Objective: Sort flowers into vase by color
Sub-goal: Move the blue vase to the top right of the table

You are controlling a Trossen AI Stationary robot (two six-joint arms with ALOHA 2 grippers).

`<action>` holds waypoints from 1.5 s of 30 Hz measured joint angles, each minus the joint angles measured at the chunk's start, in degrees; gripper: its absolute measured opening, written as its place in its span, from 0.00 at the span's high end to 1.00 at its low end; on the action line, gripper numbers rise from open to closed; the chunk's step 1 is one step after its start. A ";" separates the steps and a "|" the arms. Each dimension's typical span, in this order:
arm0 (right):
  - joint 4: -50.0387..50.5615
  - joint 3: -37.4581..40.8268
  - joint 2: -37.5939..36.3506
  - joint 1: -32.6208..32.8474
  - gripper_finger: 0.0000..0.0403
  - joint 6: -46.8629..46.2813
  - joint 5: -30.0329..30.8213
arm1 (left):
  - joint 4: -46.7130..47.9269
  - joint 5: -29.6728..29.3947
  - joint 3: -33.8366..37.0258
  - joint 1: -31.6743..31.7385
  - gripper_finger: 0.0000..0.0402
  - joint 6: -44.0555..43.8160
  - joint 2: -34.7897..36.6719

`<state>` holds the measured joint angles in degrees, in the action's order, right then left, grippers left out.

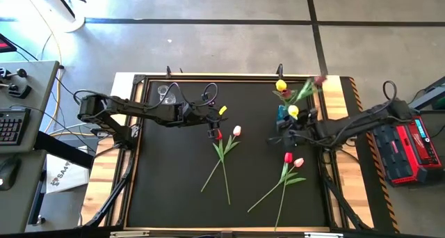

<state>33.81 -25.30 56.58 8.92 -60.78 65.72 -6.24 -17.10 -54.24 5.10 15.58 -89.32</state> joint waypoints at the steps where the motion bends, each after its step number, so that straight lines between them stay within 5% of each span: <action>1: -0.37 0.00 0.00 -1.53 0.57 0.81 -0.17 | 0.00 0.01 0.00 0.00 0.55 -0.01 0.00; 22: -22.73 0.00 -0.04 -39.46 0.57 30.77 -27.71 | 1.49 0.02 0.00 0.00 0.55 0.68 0.00; 45: -19.55 -0.02 0.02 -36.16 0.39 30.44 -25.30 | 2.12 -0.27 0.00 0.02 0.55 2.03 0.00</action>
<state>14.26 -25.32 56.60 -27.24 -30.33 40.42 -4.12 -17.37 -54.24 5.12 17.61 -89.32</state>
